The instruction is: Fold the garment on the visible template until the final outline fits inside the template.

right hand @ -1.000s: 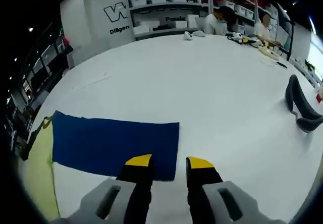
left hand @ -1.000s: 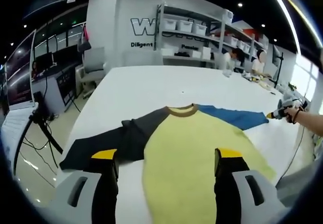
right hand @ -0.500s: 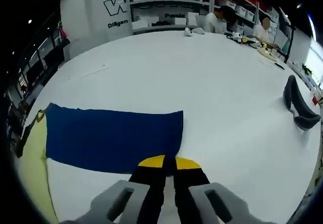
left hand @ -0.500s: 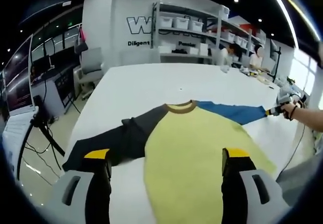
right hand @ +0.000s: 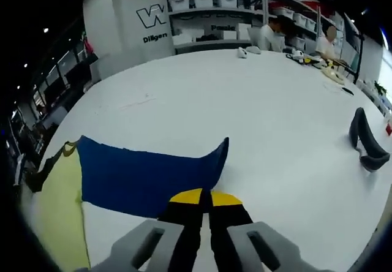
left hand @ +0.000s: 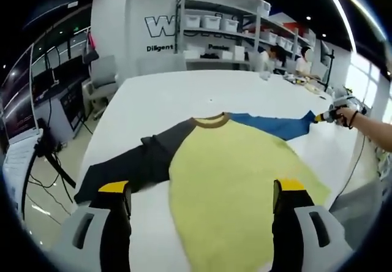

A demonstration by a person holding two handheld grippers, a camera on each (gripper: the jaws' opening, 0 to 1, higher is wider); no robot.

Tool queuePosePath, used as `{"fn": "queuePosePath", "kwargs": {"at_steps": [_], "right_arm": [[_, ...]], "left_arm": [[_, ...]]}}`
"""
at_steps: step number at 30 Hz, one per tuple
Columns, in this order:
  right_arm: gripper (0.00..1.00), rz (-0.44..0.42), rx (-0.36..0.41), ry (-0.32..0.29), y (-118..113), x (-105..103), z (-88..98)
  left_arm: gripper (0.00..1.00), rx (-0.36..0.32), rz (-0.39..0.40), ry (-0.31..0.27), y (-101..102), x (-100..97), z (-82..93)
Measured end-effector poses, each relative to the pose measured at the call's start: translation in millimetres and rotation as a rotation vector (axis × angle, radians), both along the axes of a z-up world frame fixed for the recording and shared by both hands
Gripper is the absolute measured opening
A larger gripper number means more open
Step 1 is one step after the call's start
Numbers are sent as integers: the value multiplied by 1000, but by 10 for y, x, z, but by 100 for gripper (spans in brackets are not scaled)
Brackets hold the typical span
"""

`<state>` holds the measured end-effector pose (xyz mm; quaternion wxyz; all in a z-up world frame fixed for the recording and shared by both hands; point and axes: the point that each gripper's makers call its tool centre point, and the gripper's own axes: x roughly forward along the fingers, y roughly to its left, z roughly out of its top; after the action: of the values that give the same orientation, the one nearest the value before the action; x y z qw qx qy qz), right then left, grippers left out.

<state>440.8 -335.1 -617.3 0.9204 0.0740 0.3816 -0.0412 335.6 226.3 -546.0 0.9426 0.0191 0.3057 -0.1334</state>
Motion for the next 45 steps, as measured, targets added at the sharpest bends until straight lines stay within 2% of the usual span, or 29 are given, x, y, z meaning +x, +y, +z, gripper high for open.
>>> {"fn": "queuePosePath", "kwargs": {"at_steps": [1, 3, 9, 11, 12, 15, 19, 23, 25, 31, 34, 36, 37, 39, 43, 44, 45], "right_arm": [[0, 4, 2, -3, 18, 8, 18], [0, 35, 14, -23, 189, 61, 128], [0, 121, 63, -41, 654, 157, 300], [0, 170, 91, -65, 904, 215, 399], [0, 181, 100, -75, 949, 233, 423], [0, 266, 170, -112, 1336, 284, 557], [0, 328, 174, -132, 1644, 305, 673], [0, 370, 230, -141, 1946, 332, 771], [0, 393, 238, -141, 2075, 350, 791], [0, 459, 264, -143, 2473, 376, 865], [0, 528, 256, -134, 2762, 366, 871], [0, 542, 257, -126, 2859, 366, 867], [0, 557, 263, -127, 2997, 372, 885], [0, 568, 268, -130, 3135, 386, 907], [0, 648, 253, -124, 3475, 354, 903], [0, 658, 247, -123, 3578, 349, 895], [0, 676, 243, -124, 3683, 338, 894]], "left_arm": [[99, -1, 0, 0, 1, -3, 2], [99, -5, -4, 1, -10, -24, 10], [99, -3, -49, 1, -82, -93, 23], [99, 3, -56, 1, -91, -112, 25], [99, 0, -53, 1, -88, -121, 28], [99, -19, -51, -11, -91, -146, 61], [99, -12, -46, -23, -66, -170, 95], [99, -23, -52, -12, -92, -215, 95], [99, -27, -58, 9, -112, -254, 74], [99, -42, -77, -4, -169, -301, 120], [99, -50, -78, -2, -165, -312, 148], [99, -48, -78, -4, -155, -323, 172], [99, -49, -76, -7, -146, -329, 189], [99, -46, -75, -13, -131, -337, 215], [99, -20, -76, -19, -94, -344, 217], [99, -22, -79, -26, -94, -350, 233], [99, -29, -90, -56, -113, -340, 284]]}}
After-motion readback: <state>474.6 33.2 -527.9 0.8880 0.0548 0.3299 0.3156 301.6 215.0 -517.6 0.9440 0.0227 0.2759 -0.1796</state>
